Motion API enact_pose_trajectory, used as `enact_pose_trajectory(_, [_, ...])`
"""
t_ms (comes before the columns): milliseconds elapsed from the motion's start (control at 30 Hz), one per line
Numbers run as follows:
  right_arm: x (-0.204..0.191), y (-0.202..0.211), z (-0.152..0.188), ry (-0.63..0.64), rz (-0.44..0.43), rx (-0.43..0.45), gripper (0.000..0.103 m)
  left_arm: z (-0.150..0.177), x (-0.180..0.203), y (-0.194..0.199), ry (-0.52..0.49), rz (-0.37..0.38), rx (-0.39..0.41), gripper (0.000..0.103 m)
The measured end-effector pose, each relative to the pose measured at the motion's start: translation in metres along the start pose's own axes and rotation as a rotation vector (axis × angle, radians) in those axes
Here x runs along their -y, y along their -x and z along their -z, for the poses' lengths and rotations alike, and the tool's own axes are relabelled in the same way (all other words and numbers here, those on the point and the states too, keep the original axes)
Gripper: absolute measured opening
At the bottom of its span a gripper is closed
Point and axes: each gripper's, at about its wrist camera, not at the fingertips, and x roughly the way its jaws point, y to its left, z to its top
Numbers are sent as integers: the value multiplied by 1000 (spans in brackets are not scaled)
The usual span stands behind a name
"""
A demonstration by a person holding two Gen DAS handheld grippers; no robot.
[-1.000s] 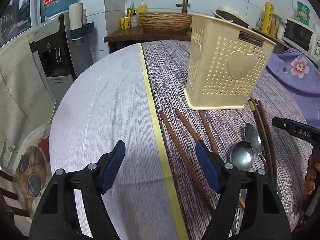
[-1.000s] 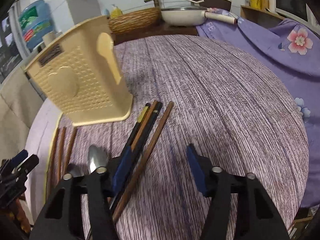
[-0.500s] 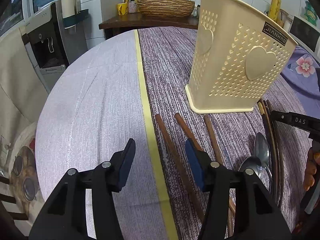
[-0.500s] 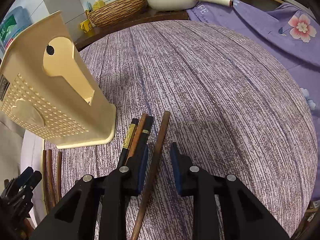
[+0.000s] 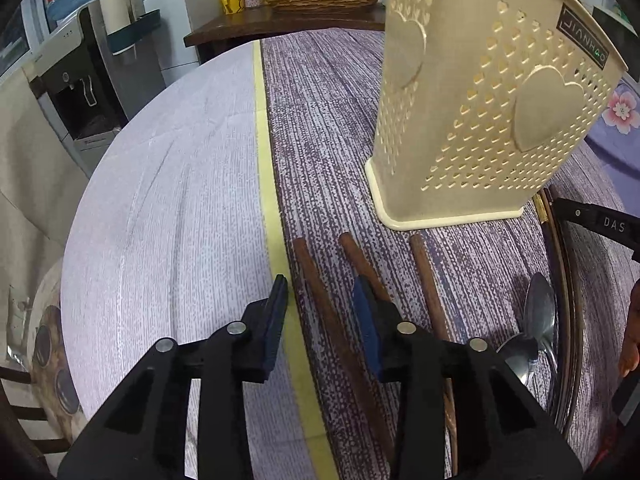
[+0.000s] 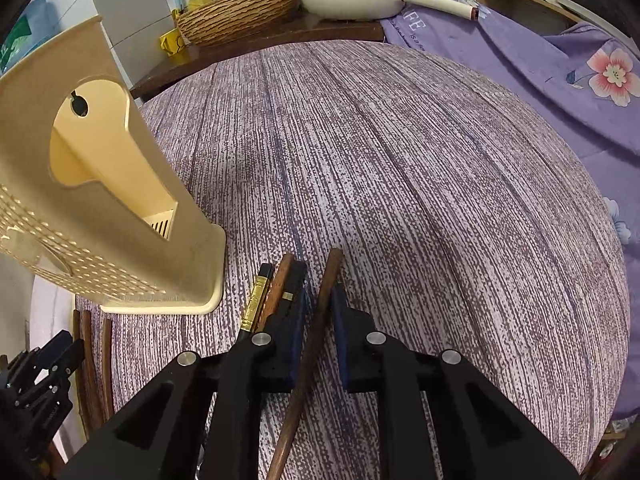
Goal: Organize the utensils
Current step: 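Lower the left tool onto a brown chopstick and close it while the right tool closes on a chopstick, then lift the held chopsticks upright with both tools above the cream holder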
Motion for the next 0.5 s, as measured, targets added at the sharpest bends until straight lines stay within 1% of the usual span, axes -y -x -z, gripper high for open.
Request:
enact_pose_trajectory(33, [-2,1,2,8,8,5,10,-2,1,-1,-6,3,0,27])
enact_pose_trajectory(67, [-1,0,2,10,3,10,10,-3,2,-2,-9,4,-1,25])
enact_pose_trajectory(133, [1,0,2,2,-11,18,9,-5,5,-2,-14,11,-4,15])
enact_pose_trajectory(167, [3,0,2,-3,-20,19,9,-4,7,-2,-18,12,-5,13])
enact_pose_trajectory(300, [9,0,3,-25,-51,29,9,-4,8,-2,-4,17,2,10])
enact_pose_trajectory(433, [12,1,4,-42,-80,49,8,-3,3,-2,38,36,16,8])
enact_pose_trajectory(500, [13,7,5,-47,-99,73,8,-4,0,-3,58,52,22,8])
